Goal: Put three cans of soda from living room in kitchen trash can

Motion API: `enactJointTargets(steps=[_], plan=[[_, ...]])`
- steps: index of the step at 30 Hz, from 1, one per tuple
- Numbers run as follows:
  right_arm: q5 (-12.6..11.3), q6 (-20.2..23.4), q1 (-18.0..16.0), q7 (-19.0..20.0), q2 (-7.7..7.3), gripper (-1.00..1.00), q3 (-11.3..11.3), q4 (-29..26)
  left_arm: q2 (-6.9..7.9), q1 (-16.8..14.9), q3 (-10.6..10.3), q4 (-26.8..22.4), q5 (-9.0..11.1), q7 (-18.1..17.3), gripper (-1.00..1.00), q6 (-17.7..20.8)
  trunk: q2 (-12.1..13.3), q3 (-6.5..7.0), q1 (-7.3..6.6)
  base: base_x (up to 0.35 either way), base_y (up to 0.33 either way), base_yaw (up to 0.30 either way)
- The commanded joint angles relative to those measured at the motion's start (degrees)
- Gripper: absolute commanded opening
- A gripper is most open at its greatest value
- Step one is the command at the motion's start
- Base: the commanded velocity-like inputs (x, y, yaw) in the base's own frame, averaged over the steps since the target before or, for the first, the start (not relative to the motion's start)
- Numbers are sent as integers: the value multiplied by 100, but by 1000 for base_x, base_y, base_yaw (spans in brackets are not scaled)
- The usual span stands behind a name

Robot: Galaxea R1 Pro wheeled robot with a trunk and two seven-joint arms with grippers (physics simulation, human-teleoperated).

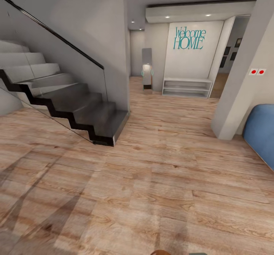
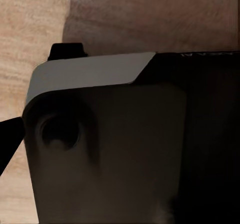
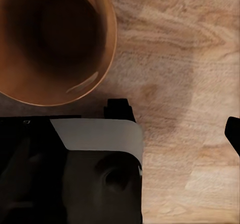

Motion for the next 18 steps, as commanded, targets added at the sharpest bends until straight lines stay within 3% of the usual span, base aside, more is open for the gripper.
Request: enactJointTargets(steps=[1,5,11,18], plan=[[-2,0,-4,-5,2,100,1,14,-2,-103,0,-7,3,4,100,94,0,-1,0,0,0,0],[-6,1,-14,-19,12,100,5,53,1,-614,16,-28,12,19,100,593,0,-1,0,0,0,0],[-8,1,-18,-28,18,100,14,74,27,-1124,24,-82,7,43,100,1102,0,-1,0,0,0,0],[-3,-6,-19,-43,45,100,26,97,58,-1469,34,-114,12,69,100,1340,0,-1,0,0,0,0]])
